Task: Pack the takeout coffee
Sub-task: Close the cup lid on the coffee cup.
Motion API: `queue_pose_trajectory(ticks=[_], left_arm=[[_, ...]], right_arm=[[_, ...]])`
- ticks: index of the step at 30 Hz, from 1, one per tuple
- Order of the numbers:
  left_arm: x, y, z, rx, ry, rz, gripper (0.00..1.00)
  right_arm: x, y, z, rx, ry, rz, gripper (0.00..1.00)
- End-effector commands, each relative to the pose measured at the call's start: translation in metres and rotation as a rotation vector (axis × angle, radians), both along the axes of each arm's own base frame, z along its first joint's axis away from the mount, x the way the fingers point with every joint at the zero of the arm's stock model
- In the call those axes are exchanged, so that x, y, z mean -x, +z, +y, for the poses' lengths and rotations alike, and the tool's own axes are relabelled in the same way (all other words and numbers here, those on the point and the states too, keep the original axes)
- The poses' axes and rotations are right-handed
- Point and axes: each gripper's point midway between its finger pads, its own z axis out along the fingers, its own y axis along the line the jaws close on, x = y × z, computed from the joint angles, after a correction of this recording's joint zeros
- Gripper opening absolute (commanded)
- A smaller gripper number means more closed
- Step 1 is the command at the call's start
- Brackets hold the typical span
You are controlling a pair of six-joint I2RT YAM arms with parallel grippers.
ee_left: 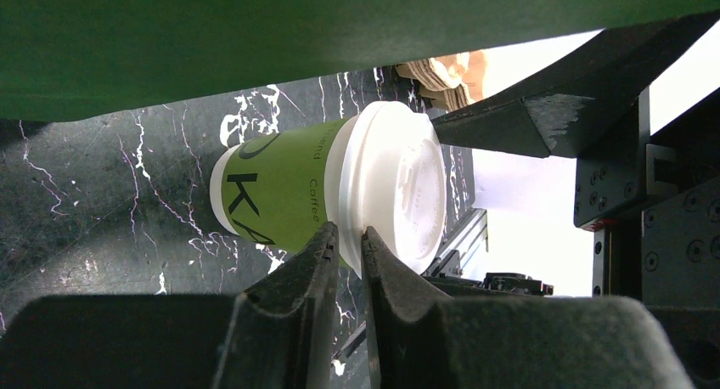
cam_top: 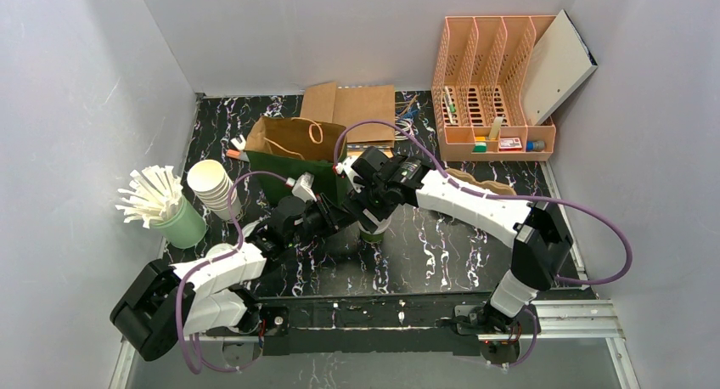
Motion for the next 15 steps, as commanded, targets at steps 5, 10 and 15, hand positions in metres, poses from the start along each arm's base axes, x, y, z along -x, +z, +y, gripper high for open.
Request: queue_pose_trajectory(ticks=[5,10,15], left_arm=[[0.013,-0.044,0.022,-0.143,0.018,0.106,0.18],[0.014,-0.017,0.019,-0.106,0.002,0.064,0.28],[0.012,0.005,0.021,-0.1,0.009,0.025,0.32]], right_arm=[[0.036,-0.04,-0.019,0.136,-0.028,0.189,0.86],[0.048,-0.031,-0.017,0.099,0.008,0.201,0.86],[0.054,-0.029,-0.02,0.088,0.024,0.194,0.86]])
